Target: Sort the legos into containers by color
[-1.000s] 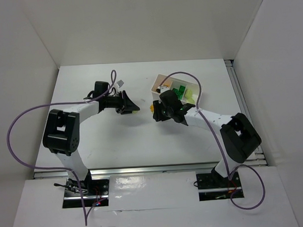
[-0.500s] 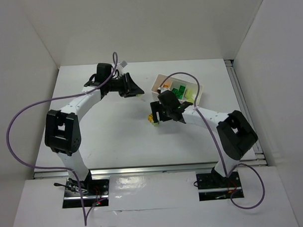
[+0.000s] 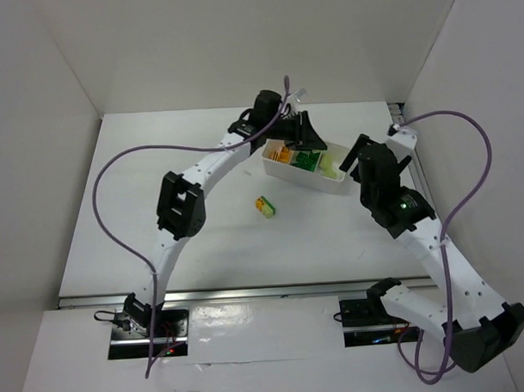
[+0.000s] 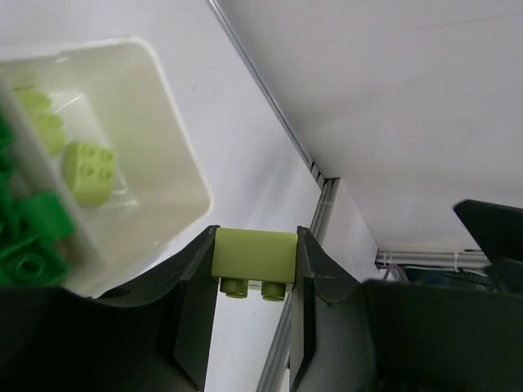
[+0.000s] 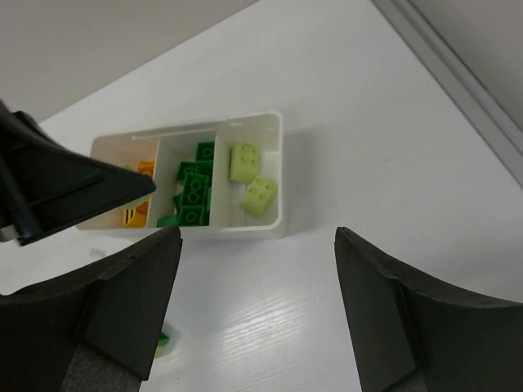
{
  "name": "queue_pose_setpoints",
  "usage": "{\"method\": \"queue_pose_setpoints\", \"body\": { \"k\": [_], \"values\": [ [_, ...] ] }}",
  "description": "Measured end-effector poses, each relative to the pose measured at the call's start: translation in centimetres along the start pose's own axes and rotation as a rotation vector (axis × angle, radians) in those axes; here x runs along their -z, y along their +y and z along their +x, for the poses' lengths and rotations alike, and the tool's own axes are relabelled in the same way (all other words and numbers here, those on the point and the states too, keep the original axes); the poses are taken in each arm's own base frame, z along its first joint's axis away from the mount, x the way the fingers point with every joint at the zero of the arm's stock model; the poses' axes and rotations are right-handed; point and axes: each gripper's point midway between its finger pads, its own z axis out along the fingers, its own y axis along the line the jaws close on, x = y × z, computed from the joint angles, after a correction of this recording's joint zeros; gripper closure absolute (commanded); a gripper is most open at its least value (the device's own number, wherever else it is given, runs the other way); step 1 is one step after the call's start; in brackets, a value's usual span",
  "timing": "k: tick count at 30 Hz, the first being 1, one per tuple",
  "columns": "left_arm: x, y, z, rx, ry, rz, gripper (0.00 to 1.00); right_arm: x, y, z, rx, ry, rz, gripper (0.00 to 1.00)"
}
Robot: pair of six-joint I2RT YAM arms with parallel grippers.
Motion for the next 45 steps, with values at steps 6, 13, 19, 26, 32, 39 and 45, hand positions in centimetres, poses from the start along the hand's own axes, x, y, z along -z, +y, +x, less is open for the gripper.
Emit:
{"method": "queue_pose_setpoints", "body": {
  "k": [6, 13, 19, 26, 32, 39, 45],
  "values": [
    [-5.1, 0.2, 0.9, 0.050, 0.005, 0.054, 1.00, 1.3, -2.6, -0.9, -0.030, -0.038, 0.073, 0.18],
    [-7.6, 4.1, 1.5, 0.155, -0.014, 0.029, 0.71, 0.4, -3.4, 0.8, 0.030, 0.016, 0.126, 0.19],
    [-8.9, 4.8, 1.8, 0.181, -0.036, 0.040, 0.09, 0.5, -3.5, 0.5, 0.025, 0.012, 0.122, 0.19],
    [-9.6, 3.1, 2.8, 0.169, -0.011, 0.079, 0.00, 0.3, -3.1, 0.9, 0.034, 0.029, 0.105, 0.19],
    [-7.1, 1.3, 2.7, 0.109, 0.020, 0.053, 0.00, -0.1, -1.5, 2.4, 0.045, 0.089, 0.019, 0.19],
    [8.7, -1.0, -2.4, 0.033, -0.132, -0.110, 0.00, -2.1, 2.2, 12.2, 0.171, 0.341, -0.191, 0.19],
    [25.3, 5.1, -4.3, 0.052, -0.350, -0.483, 0.00, -0.3, 8.2, 20.2, 0.380, 0.564, -0.474, 0.16]
  ]
}}
